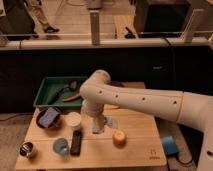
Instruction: Place fork in table surface
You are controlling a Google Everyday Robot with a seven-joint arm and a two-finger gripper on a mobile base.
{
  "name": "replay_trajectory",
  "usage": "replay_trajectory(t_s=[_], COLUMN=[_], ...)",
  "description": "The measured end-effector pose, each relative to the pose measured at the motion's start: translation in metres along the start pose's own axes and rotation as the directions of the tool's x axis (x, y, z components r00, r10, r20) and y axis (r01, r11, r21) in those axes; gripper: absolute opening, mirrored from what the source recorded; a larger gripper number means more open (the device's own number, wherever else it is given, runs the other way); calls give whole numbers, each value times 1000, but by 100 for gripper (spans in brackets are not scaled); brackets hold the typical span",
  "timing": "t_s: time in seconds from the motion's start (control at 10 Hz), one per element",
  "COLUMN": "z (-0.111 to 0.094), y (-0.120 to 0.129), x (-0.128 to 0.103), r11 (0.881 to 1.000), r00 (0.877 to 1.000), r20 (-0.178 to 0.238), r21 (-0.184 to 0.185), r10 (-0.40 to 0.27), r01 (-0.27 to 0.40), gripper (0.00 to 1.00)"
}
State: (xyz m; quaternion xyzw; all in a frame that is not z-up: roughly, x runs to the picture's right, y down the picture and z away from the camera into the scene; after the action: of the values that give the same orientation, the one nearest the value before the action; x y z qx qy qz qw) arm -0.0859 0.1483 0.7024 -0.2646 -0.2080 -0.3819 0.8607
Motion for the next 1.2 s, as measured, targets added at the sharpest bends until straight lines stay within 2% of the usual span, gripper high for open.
replay_trajectory(t_s=[0.3,0.5,0.7,1.0,1.2], z=[5,4,8,15,20], y=[-18,-22,-35,-45,-55], x=[-33,-42,-61,-78,-89], r11=[993,989,982,978,976], r00=[993,989,982,979,977], r20=[3,6,15,27,21], r21=[-18,-21,-24,-33,-34], r10=[-115,-149,-189,-203,-214], r01=[115,149,189,204,215], gripper=[80,80,80,80,80])
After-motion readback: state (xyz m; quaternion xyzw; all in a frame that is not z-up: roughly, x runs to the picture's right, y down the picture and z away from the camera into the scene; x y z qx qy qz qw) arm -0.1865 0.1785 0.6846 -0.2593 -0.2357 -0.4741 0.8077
